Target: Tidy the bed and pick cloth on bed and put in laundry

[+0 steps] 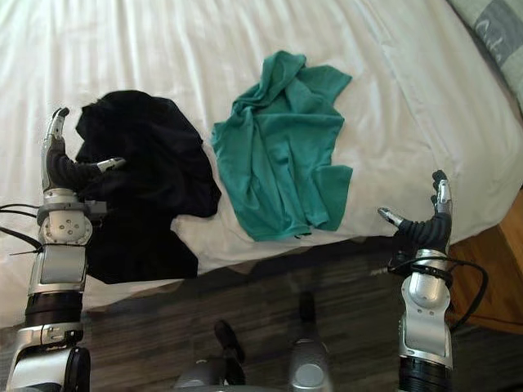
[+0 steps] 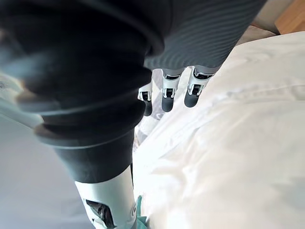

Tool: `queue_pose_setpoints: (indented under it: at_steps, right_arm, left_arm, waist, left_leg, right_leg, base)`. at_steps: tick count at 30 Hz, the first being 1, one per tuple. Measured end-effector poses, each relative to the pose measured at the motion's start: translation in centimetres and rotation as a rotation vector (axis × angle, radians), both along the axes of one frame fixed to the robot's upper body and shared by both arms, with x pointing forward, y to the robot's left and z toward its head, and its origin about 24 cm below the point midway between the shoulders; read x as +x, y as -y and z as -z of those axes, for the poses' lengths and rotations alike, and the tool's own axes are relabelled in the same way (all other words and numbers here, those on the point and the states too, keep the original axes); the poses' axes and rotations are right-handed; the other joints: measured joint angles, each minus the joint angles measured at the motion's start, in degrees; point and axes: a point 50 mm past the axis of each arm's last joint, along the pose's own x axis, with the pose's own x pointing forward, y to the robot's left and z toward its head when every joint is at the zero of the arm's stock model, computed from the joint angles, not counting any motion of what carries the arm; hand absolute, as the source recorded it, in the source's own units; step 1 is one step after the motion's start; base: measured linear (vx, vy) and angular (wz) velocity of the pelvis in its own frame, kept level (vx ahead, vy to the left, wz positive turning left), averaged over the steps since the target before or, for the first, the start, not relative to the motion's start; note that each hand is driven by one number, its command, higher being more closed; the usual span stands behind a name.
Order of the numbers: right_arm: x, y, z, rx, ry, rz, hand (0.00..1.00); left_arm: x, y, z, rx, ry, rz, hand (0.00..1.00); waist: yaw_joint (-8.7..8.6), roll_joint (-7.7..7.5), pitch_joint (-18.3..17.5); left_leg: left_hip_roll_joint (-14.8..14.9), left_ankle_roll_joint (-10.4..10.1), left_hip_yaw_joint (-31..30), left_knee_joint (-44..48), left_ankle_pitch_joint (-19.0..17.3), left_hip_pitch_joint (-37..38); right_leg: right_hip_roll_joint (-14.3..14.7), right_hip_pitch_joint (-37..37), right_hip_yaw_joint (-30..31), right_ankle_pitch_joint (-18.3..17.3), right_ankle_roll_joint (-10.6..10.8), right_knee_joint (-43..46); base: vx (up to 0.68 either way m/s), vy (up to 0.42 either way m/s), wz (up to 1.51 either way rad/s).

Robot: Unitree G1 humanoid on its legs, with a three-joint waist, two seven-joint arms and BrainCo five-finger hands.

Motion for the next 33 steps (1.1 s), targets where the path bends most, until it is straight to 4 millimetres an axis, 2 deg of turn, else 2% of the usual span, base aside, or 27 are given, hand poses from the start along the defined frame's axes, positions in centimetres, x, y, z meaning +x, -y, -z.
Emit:
queue_pose_setpoints:
  at_steps: [6,10,11,14,17,23,28,33]
  right_arm:
    - [0.8,-0.9,-0.9,0.035,0.070,-0.006,0.00]
    - [1.0,-1.9,-1.3,0.033,0.091,-0.042,0.00]
    - [1.0,-2.3,-1.4,0.043,0.102,-0.050,0.00]
    - [1.2,-2.9,-1.4,0.032,0.097,-0.077,0.00]
    - [1.5,-3.8,-1.3,-0.014,0.075,-0.108,0.00]
    - [3.2,-6.1,-3.5,-0.178,0.100,-0.216,0.00]
    - [3.8,-6.7,-4.7,-0.389,0.085,-0.223,0.00]
    - [5.2,-7.5,-6.1,-0.512,0.075,-0.271,0.00]
  left_arm:
    - [1.1,0.4,-0.4,0.040,-0.040,-0.007,0.00]
    - [1.4,0.1,0.9,0.074,-0.135,-0.023,0.00]
    - [1.6,0.0,2.1,0.066,-0.202,-0.015,1.00]
    - [1.0,-0.6,4.4,0.055,-0.315,-0.012,1.00]
    - [0.8,-0.8,5.0,0.067,-0.345,0.006,1.00]
    - [-0.5,-1.0,6.7,0.077,-0.410,0.083,1.00]
    - [-2.4,-0.5,8.7,-0.076,-0.398,0.172,1.00]
    - [-4.4,0.2,10.4,-0.197,-0.416,0.260,1.00]
  waist:
    - [-0.29,0.06,4.6]
    - [0.17,0.30,6.0]
    - [0.66,0.32,6.1]
    - [1.35,0.32,6.1]
    - [2.46,0.40,6.1]
    - [2.87,1.37,6.0]
    - [3.32,1.44,6.0]
    - [4.33,1.53,5.9]
  left_leg:
    - [0.1,0.1,0.1,0.7,0.1,-2.6]
    - [0.2,0.1,0.3,0.7,0.1,-3.7]
    - [0.3,0.1,0.6,0.9,0.0,-3.7]
    - [0.7,0.1,1.2,2.1,0.0,-3.7]
    - [0.9,0.1,1.4,3.5,-0.1,-3.7]
    - [1.0,0.1,1.3,4.1,-0.1,-3.3]
    - [0.9,0.1,-0.6,4.1,-0.1,-3.9]
    - [0.8,0.1,-2.2,4.1,-0.1,-4.7]
  right_leg:
    - [0.0,-2.2,0.1,0.0,0.0,0.1]
    - [0.0,-3.6,0.3,0.0,0.0,0.1]
    - [0.0,-3.6,0.5,0.0,0.0,0.1]
    - [-0.5,-3.6,1.4,0.0,0.0,0.5]
    - [-0.8,-3.3,2.0,0.0,0.0,0.7]
    - [-0.9,-2.6,2.5,0.0,0.0,0.7]
    - [-1.2,-1.9,1.0,0.0,0.0,0.3]
    - [-1.4,-1.9,-0.3,0.0,0.0,0.2]
  base:
    - [0.00,0.000,0.00]
    - [0.01,-0.006,-0.02]
    - [0.03,-0.018,-0.07]
    - [0.04,-0.022,-0.06]
    - [0.02,-0.017,-0.05]
    - [0.00,0.000,0.00]
    - [-0.02,-0.015,0.12]
    - [-0.04,-0.010,0.16]
